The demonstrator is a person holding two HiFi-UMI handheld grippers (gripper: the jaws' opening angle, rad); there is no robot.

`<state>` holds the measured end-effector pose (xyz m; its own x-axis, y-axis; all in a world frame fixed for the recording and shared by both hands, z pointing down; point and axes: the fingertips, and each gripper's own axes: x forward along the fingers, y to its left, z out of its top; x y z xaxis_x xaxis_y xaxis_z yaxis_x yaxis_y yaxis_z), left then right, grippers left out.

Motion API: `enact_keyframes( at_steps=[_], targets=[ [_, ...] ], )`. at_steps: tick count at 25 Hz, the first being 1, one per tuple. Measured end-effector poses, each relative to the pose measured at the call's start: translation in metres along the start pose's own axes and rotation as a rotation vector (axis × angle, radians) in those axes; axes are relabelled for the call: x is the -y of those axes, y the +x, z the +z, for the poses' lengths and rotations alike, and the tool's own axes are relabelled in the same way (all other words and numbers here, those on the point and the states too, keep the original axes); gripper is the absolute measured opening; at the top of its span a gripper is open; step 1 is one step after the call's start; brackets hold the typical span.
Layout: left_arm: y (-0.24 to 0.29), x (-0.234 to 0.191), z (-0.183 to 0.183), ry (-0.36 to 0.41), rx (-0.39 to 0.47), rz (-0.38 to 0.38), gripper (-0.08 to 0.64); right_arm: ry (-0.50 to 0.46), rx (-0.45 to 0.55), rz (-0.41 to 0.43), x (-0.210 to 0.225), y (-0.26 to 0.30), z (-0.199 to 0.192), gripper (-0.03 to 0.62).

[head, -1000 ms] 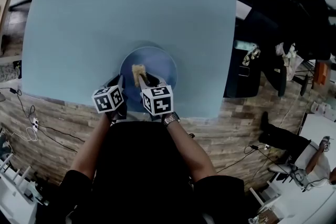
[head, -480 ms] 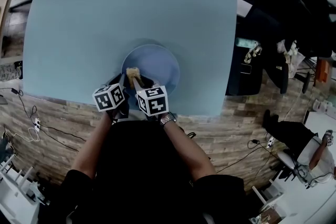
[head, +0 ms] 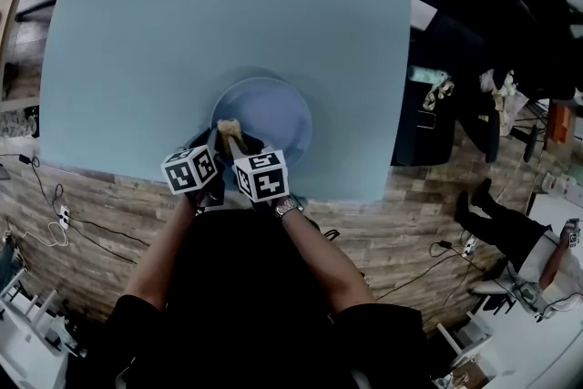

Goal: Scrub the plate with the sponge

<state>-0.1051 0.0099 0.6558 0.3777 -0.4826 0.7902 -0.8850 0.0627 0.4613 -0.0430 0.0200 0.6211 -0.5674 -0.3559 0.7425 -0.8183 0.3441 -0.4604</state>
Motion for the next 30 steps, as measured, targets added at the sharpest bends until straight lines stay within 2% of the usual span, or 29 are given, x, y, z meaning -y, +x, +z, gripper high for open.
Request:
enact_keyframes(
  at_steps=[10, 30],
  targets=[
    [0.002, 0.000, 0.000, 0.011, 0.004, -0.002, 0.012, -0.019, -0.004, -0.013, 0.008, -0.003, 0.000, 0.072],
    [-0.001, 0.000, 0.000, 0.041, 0.001, 0.010, 0.012, 0.029, 0.021, -0.061, 0.041, -0.023, 0.003, 0.072]
  ],
)
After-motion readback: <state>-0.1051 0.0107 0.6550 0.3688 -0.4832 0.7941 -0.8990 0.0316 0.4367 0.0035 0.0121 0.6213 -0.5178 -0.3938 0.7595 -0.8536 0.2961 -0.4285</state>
